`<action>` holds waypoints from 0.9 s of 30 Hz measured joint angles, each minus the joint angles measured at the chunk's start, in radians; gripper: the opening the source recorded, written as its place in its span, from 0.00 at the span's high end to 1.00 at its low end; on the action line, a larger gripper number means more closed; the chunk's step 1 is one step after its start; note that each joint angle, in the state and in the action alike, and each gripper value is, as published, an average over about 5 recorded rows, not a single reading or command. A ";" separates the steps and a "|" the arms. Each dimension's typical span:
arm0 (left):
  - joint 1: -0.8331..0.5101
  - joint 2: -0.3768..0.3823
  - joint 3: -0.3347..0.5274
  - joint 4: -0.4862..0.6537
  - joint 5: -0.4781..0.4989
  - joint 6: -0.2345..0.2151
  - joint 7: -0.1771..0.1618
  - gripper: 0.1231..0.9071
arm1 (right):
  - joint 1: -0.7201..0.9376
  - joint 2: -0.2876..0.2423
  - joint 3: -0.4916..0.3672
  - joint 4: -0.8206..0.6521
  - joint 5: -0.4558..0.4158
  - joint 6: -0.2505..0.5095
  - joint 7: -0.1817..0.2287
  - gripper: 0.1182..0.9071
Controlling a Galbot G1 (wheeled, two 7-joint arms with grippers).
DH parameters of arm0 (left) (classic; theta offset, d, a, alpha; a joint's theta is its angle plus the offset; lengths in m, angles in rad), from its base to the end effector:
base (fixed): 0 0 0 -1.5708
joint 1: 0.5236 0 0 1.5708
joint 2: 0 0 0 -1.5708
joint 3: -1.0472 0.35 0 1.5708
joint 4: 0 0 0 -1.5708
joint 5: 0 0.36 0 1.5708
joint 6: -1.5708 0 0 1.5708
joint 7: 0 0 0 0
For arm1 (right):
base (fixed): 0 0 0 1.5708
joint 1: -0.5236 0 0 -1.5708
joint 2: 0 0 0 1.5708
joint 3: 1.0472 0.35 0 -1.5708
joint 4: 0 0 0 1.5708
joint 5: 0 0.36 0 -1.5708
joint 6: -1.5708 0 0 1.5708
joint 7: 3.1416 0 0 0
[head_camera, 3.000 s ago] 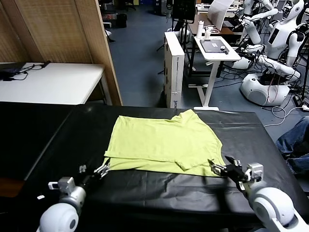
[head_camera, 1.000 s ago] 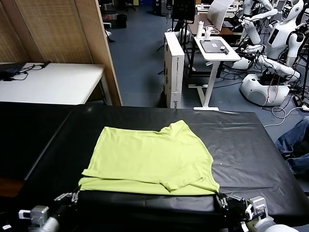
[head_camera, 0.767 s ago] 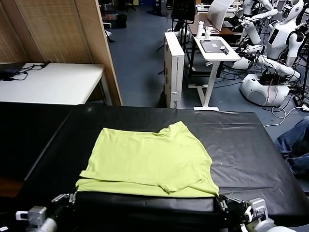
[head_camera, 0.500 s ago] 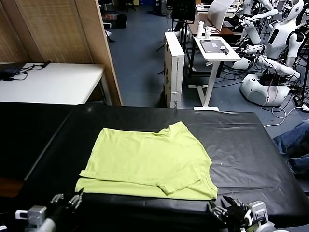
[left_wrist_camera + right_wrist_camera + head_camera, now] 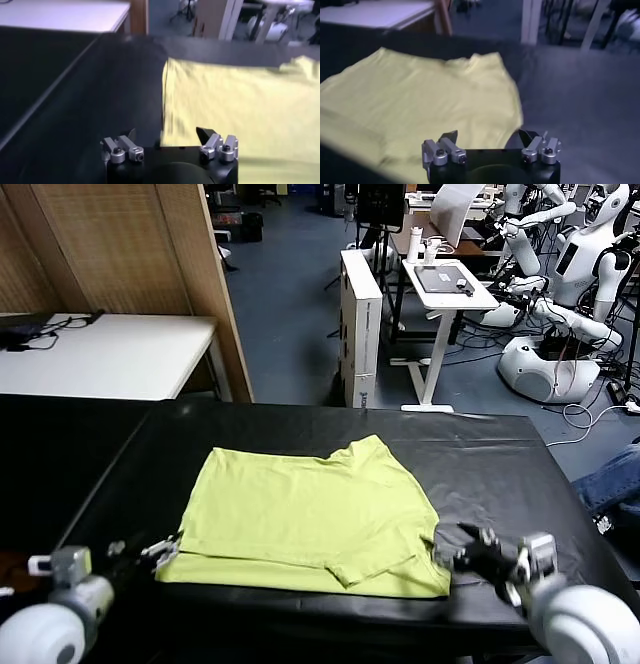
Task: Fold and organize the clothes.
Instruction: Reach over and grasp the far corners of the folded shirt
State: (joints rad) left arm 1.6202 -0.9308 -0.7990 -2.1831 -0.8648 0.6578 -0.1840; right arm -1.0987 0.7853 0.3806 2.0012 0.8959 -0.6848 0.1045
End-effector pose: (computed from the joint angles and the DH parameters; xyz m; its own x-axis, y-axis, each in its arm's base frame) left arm 0.2019 0.1497 -0.2099 -0.8216 0.0646 0.5664 0.0254 0.9967 -0.0769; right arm 0.3144 -0.1083 -0.1907 -0.8031 -0.3109 0.5083 -0.3239 0.9438 0.0656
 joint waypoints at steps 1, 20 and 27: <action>-0.033 0.006 0.010 0.013 -0.019 0.003 0.001 0.00 | 0.040 0.006 -0.028 -0.035 -0.006 0.006 -0.010 0.00; -0.610 0.052 0.327 0.484 -0.035 -0.043 0.128 0.00 | 0.492 0.127 -0.358 -0.491 -0.031 0.034 -0.104 0.00; -0.754 0.024 0.427 0.625 -0.010 -0.046 0.143 0.00 | 0.544 0.163 -0.404 -0.556 -0.033 0.037 -0.114 0.00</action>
State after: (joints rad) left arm 0.8662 -0.9065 -0.3723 -1.5584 -0.8749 0.6118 -0.0412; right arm -0.5550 0.9481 -0.0234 1.4452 0.8632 -0.6474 -0.0095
